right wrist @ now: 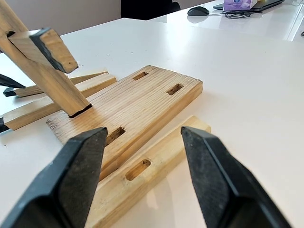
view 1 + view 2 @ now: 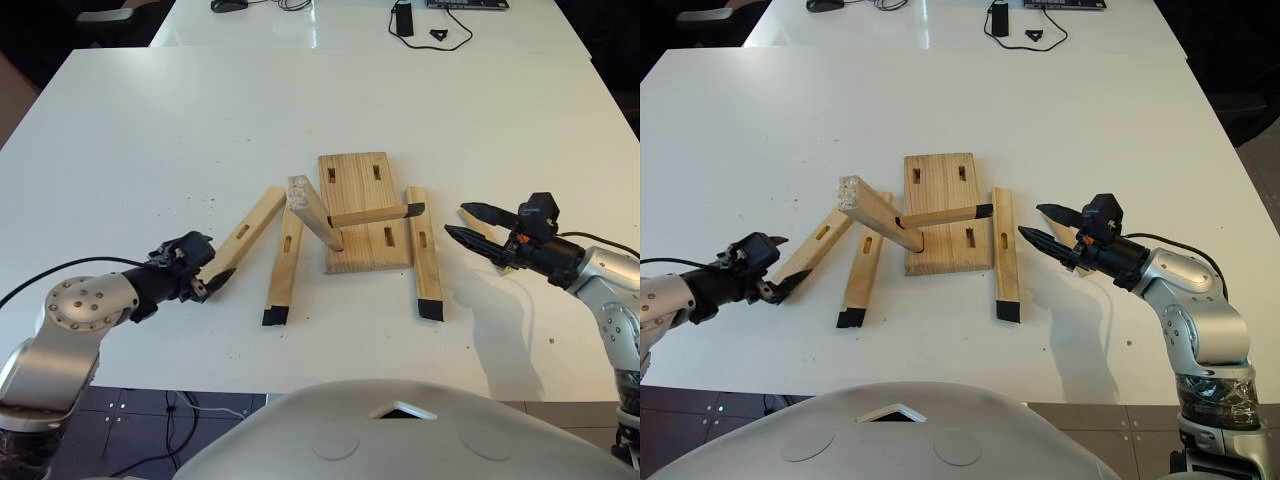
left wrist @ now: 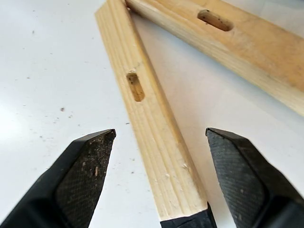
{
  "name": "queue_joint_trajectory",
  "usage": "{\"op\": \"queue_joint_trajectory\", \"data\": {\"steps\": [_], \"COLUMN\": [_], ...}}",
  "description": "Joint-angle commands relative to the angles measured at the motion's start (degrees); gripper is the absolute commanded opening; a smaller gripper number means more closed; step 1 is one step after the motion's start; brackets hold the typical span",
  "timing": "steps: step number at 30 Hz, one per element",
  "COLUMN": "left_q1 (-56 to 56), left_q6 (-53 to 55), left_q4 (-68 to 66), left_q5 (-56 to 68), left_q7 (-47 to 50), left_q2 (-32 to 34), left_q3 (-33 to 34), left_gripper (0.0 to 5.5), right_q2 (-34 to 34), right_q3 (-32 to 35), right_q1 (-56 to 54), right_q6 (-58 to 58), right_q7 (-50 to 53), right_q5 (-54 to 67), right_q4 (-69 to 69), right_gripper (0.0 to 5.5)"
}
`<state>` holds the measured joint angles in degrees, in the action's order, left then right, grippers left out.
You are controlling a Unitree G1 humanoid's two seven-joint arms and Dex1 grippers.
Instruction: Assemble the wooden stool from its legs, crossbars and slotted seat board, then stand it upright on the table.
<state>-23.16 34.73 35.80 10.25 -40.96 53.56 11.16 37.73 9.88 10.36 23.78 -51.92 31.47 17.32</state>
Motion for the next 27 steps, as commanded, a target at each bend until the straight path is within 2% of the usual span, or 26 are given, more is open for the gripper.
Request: {"op": "queue_joint_trajectory", "data": {"steps": [1, 10, 20, 27], "left_q1": [1.7, 3.3, 4.6, 5.4], "left_q6": [2.4, 3.8, 1.8, -1.1], "left_q4": [-2.2, -10.2, -18.0, -21.4], "left_q5": [2.1, 9.5, 8.8, 7.6], "left_q7": [-0.8, -2.3, -1.0, 0.1], "left_q2": [-1.2, -7.9, -11.5, -12.5], "left_q3": [1.2, 1.0, -1.0, -1.3], "left_gripper": [3.54, 3.54, 3.54, 2.44], "right_q2": [-0.5, 0.2, 0.4, -0.1], "right_q3": [-0.2, -1.5, -2.9, -1.0], "right_q1": [0.0, -2.1, -3.8, -5.1], "right_q6": [-0.9, -1.4, -2.0, 0.0], "right_q7": [0.6, -0.1, -1.2, -1.2], "right_q5": [-0.6, -1.5, -2.6, 0.2], "right_q4": [0.2, -1.5, -2.8, -3.1], "right_gripper": [2.86, 2.86, 2.86, 2.86]}}
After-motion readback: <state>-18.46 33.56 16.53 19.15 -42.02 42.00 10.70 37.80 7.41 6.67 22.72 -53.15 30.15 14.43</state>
